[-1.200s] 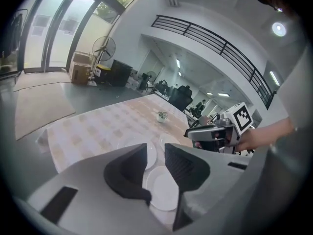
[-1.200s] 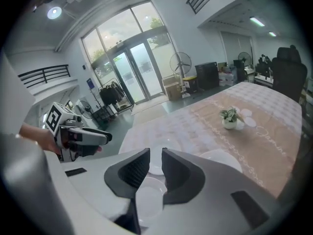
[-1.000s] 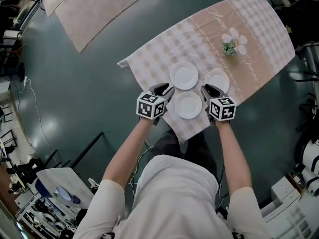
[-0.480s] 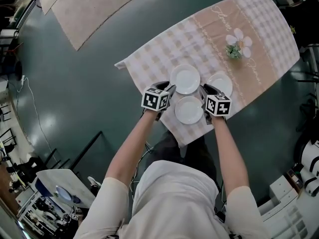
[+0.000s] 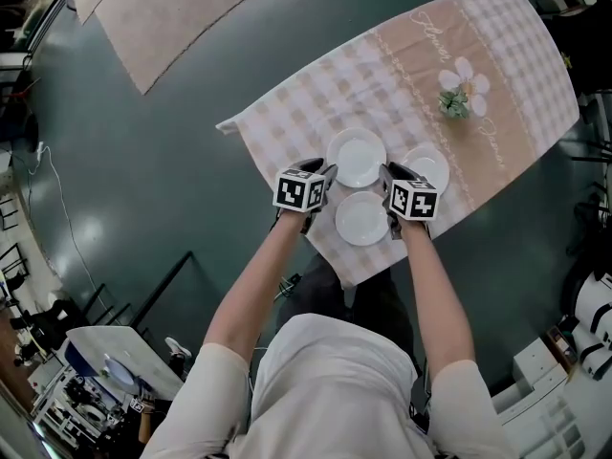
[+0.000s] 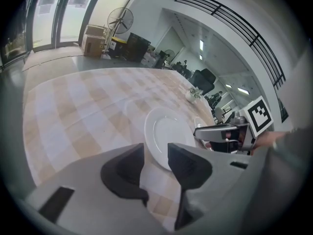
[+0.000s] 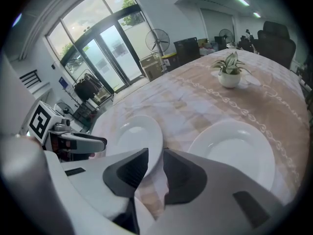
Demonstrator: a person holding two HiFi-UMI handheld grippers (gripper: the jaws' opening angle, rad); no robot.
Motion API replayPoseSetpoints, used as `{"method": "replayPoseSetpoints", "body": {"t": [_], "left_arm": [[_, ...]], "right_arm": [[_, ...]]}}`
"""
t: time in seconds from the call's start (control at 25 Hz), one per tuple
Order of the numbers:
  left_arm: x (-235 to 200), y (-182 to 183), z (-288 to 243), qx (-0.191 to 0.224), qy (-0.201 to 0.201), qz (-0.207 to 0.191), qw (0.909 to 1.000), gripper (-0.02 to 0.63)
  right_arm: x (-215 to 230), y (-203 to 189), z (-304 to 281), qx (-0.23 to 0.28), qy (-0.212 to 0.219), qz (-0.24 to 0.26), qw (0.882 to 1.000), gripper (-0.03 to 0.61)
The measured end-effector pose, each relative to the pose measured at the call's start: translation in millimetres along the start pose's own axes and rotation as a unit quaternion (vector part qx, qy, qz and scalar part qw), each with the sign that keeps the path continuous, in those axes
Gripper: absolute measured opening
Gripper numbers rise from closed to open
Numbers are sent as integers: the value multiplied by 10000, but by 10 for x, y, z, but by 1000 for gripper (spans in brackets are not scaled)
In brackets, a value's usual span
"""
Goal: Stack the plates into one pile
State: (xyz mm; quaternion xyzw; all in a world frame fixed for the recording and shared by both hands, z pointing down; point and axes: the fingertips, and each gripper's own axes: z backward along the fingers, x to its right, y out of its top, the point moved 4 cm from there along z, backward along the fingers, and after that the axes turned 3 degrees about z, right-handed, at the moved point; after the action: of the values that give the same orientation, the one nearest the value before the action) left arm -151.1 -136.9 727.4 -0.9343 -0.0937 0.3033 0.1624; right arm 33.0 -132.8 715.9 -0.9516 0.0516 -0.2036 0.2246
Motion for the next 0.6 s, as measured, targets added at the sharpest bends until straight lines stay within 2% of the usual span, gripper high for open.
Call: {"method": "replayPoseSetpoints", "body": {"t": [0.24,0.4,0.6], "left_arm": [[-57,-12,-88,-106,6,8,9999,152],[-82,-11,-91,-132,228,-100,9996,104],[-64,-19,-96,-135,346,-148,9992,100]], "right_arm": [[12,-3,-118,-157,-145,-203,9996,106],[-34,-14,-157,-76,-46,-449,9990,86],[-14,-43,-175,70,71,-787,9968,70]]}}
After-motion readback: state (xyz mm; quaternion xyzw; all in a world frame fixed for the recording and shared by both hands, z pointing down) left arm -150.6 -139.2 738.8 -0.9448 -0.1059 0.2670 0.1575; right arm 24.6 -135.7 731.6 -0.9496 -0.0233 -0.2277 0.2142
